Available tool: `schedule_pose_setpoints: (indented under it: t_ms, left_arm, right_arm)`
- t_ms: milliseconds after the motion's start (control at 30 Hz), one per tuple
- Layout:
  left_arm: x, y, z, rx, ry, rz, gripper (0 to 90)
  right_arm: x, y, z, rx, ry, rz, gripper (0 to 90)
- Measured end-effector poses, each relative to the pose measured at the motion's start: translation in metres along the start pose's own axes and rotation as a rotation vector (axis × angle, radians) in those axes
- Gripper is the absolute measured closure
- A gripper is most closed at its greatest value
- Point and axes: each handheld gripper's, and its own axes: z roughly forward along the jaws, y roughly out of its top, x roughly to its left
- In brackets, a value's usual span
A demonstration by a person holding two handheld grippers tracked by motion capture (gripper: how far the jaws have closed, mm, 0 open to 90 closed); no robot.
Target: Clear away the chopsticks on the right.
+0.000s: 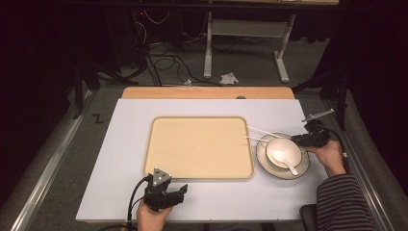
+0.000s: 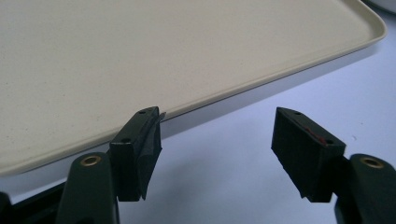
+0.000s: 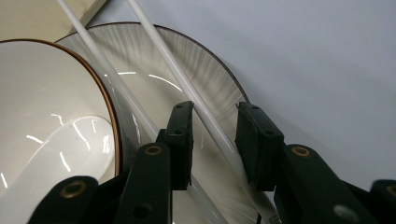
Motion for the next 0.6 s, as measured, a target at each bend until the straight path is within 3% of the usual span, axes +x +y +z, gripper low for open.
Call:
schedule_pose_setpoints:
  t_ms: [600]
  left_arm:
    - [-0.0003, 0.0000, 0.0001, 0.000, -0.002, 0.000, 33.1]
  right_arm:
    - [-0.0009, -0.0019, 0.0019, 0.012, 0.003, -0.007, 75.3]
